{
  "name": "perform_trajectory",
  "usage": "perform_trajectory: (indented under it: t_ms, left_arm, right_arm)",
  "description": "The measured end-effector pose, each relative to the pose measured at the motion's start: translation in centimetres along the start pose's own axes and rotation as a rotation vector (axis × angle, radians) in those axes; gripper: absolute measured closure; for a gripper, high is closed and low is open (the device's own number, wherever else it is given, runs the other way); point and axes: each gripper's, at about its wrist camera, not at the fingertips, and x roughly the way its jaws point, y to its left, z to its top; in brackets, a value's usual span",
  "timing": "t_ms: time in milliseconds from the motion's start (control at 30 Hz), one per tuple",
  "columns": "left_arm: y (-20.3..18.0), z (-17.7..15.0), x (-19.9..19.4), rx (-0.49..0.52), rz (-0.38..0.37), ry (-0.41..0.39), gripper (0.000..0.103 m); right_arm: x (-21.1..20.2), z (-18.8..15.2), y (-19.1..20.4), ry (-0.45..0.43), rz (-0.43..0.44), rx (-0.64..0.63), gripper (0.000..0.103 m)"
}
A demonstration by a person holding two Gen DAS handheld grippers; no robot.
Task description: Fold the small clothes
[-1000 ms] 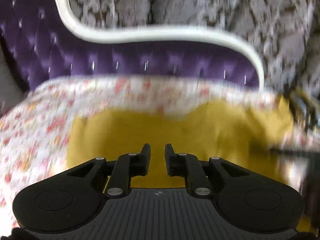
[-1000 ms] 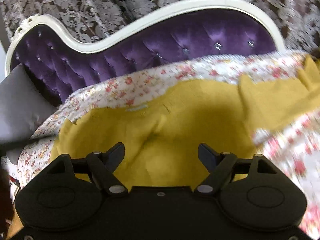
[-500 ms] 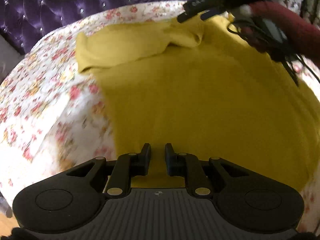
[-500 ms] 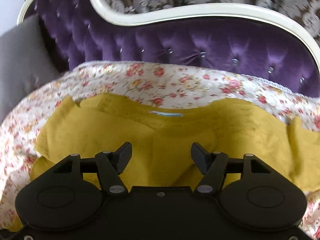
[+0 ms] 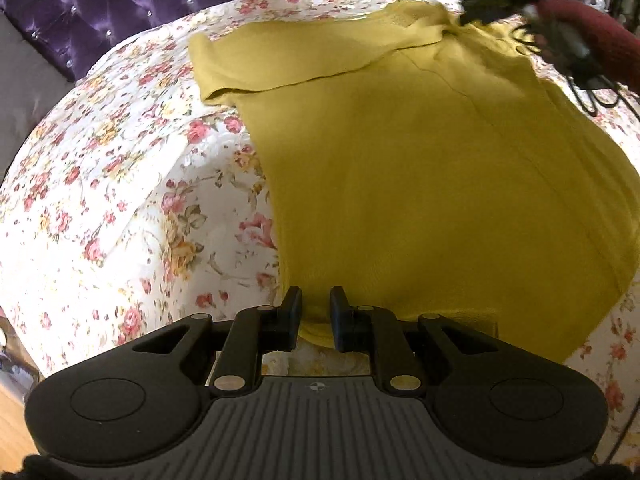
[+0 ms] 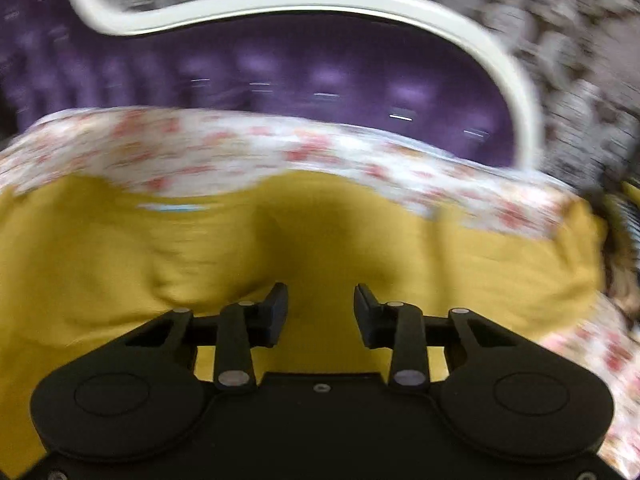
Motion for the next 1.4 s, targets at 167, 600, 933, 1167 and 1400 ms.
perform_trajectory:
  t_ms: [167, 600, 933, 1167, 1400]
  left_arm:
    - [1.0, -1.3, -1.4, -0.007, 0.000, 0.050, 0.087]
    - [8.2, 2.5, -5.1, -0.269, 0.037, -0.121, 0.087]
    - [8.7, 8.5, -2.4, -0.348, 0.090, -0.288, 0.087]
    - [8.3, 12.4, 2.3, -0.368, 0.079, -0.264, 0.087]
    - [7.1, 15.5, 7.3, -0.337, 0.113, -0.236, 0.087]
  right_arm:
    - [-0.9, 0.0, -3.2, -0.025, 0.115, 0.108, 0.055]
    - [3.6, 0.8, -1.1, 0.023, 0.280, 0.095, 0.049]
    - [-2.0, 3.5, -1.5, -0.237, 0.282, -0.035, 0.091]
    - [4.9, 2.9, -3.9, -0.063, 0.158, 0.008, 0.090]
    - [4.9, 1.3, -4.8, -0.037, 0.175, 0.028, 0.071]
